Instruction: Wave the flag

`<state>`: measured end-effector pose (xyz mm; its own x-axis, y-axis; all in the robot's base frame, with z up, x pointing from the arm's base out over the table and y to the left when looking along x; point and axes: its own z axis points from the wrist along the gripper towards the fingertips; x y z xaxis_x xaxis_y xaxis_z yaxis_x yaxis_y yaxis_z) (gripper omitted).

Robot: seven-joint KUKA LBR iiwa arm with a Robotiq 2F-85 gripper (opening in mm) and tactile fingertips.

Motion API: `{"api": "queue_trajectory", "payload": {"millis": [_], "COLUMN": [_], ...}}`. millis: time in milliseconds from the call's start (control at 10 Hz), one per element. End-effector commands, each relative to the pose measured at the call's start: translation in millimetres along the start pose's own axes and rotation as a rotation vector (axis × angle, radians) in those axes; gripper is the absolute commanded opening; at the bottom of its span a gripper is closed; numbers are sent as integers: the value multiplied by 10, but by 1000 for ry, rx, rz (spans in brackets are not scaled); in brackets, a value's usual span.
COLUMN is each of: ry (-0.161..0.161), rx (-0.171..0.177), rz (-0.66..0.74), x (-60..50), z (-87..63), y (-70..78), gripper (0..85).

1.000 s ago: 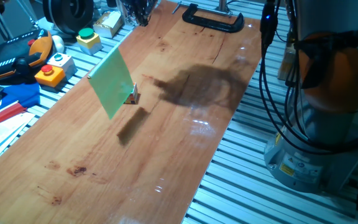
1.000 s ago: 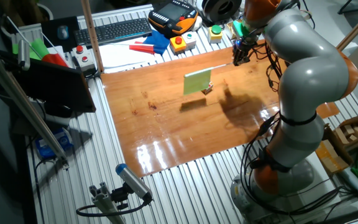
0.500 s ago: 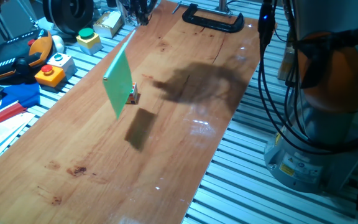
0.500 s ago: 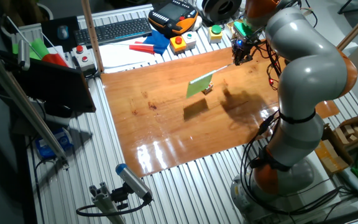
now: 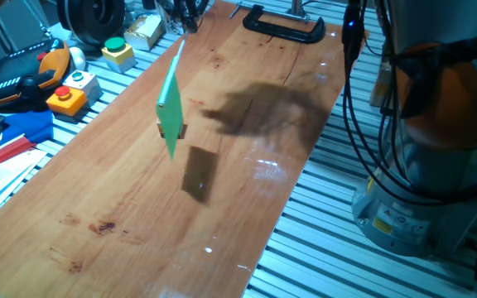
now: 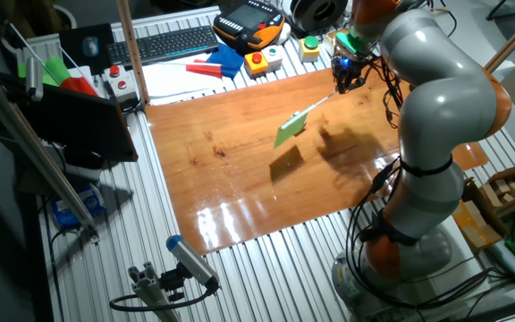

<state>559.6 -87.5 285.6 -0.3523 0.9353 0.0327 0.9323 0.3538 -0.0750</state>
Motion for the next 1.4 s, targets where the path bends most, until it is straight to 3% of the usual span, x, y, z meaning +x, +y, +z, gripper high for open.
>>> {"api": "queue_trajectory", "payload": {"millis": [0,500,700,1000,1300], "ry": [-97,-122,-147,-142,-131], "rx": [40,7,13,12,-5], "rz": [-1273,-1392,-1427,-1453,-1346], "x": [-1,26,45,41,58], "z": [-1,23,33,33,45], "y": [1,9,9,16,20], "gripper": [7,7,7,7,7]}}
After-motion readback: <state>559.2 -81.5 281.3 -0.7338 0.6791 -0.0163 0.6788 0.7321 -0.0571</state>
